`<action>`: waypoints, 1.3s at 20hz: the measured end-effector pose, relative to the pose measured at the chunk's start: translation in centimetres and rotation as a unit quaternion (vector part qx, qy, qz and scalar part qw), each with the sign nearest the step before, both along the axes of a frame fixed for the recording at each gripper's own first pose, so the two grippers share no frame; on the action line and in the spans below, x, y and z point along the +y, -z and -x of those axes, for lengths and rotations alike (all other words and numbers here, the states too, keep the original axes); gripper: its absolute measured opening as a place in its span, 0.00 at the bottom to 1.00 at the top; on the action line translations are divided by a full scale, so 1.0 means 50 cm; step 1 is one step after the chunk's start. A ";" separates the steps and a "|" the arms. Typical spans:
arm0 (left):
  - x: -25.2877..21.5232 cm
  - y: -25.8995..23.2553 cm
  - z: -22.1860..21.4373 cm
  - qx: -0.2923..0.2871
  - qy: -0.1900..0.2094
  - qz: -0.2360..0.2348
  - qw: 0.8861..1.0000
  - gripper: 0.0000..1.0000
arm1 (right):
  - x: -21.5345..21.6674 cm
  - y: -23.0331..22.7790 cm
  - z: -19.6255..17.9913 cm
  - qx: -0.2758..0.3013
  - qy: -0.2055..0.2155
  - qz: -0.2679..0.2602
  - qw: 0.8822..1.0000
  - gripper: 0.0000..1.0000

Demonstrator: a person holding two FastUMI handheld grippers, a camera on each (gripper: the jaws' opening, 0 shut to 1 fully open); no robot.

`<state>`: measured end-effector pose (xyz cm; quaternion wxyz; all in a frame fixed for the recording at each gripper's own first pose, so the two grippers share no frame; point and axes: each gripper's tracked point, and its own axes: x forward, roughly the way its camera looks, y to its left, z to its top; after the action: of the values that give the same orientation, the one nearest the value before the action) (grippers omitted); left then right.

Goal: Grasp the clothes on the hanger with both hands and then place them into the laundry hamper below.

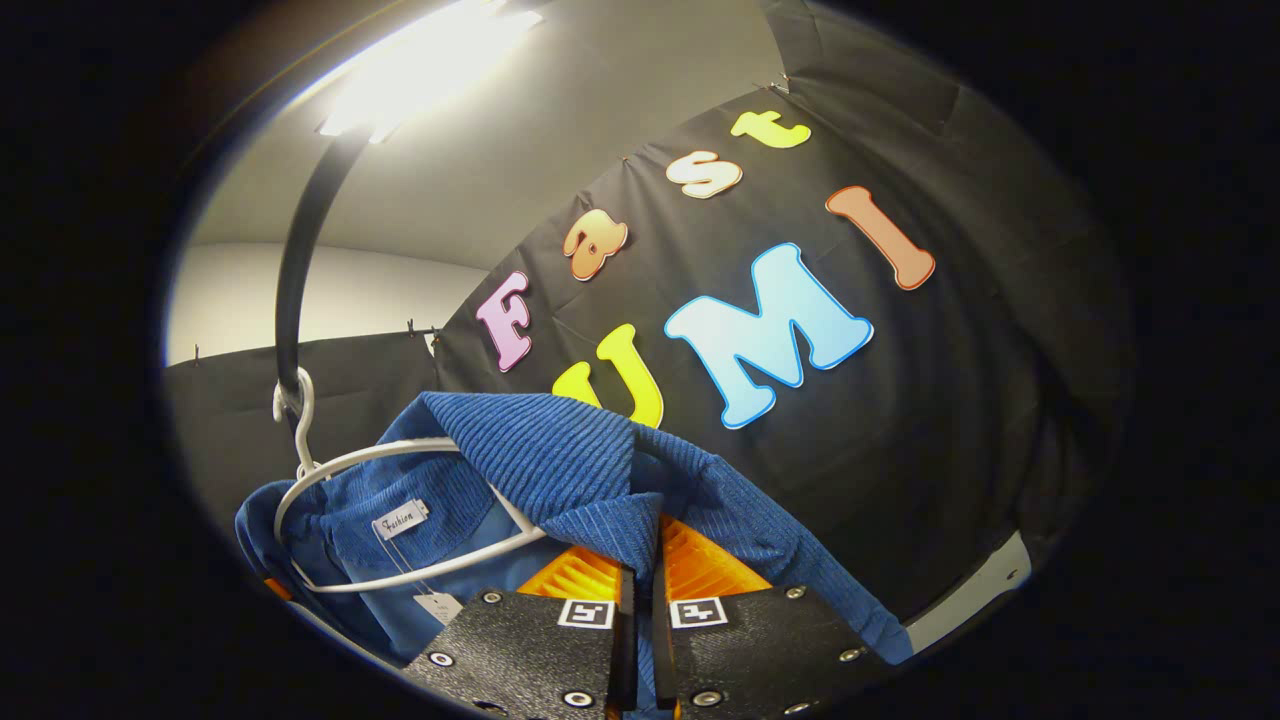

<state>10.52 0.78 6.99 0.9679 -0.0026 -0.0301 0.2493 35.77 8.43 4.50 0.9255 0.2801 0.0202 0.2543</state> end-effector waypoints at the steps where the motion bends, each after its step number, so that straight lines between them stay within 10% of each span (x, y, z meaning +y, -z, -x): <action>1: 0.007 -0.015 0.005 -0.005 -0.002 -0.003 1.000 0.05 | -0.005 -0.009 -0.007 -0.002 0.004 -0.005 1.000 0.06; 12: 0.131 -0.172 -0.023 -0.053 -0.012 -0.054 0.997 0.01 | -0.028 -0.054 -0.106 -0.003 0.021 -0.018 1.000 0.06; 26: 0.153 0.025 -0.068 0.026 0.024 -0.013 0.999 0.00 | -0.027 0.141 -0.111 0.077 0.020 0.041 0.996 0.06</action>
<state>13.92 8.41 5.72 0.9740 0.0161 -0.0086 0.2259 41.32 7.06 -2.57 0.9368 0.2610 0.0959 0.2125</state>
